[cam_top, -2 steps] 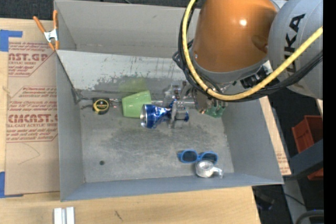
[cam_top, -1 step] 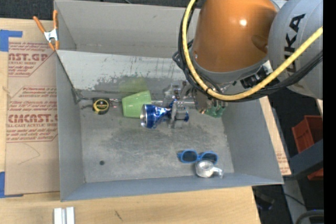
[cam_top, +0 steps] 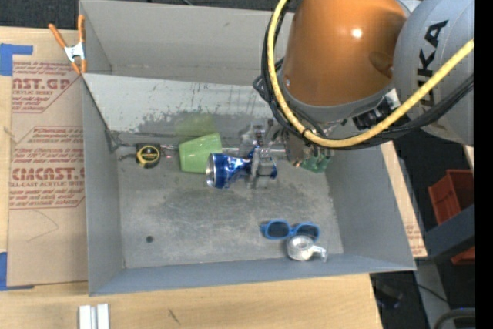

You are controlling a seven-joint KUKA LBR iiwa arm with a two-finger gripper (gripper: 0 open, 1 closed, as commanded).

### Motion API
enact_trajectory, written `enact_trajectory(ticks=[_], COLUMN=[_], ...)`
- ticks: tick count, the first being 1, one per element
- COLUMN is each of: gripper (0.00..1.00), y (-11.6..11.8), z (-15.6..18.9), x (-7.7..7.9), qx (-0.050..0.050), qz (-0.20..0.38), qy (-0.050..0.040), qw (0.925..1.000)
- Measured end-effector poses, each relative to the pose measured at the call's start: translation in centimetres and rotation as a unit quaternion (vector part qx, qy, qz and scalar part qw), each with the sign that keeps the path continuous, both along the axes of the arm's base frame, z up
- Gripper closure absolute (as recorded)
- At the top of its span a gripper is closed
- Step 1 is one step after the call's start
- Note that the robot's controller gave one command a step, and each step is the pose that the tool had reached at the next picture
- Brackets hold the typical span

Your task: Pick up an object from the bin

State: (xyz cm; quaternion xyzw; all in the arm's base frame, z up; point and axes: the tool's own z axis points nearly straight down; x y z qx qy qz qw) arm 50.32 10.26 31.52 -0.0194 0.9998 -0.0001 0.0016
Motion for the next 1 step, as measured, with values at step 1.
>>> enact_trajectory(ticks=[1], gripper=[1.00], y=[0.00], z=[0.00], x=[0.00], qx=[0.000], qz=[0.000], qy=[0.0000], qw=[1.0000])
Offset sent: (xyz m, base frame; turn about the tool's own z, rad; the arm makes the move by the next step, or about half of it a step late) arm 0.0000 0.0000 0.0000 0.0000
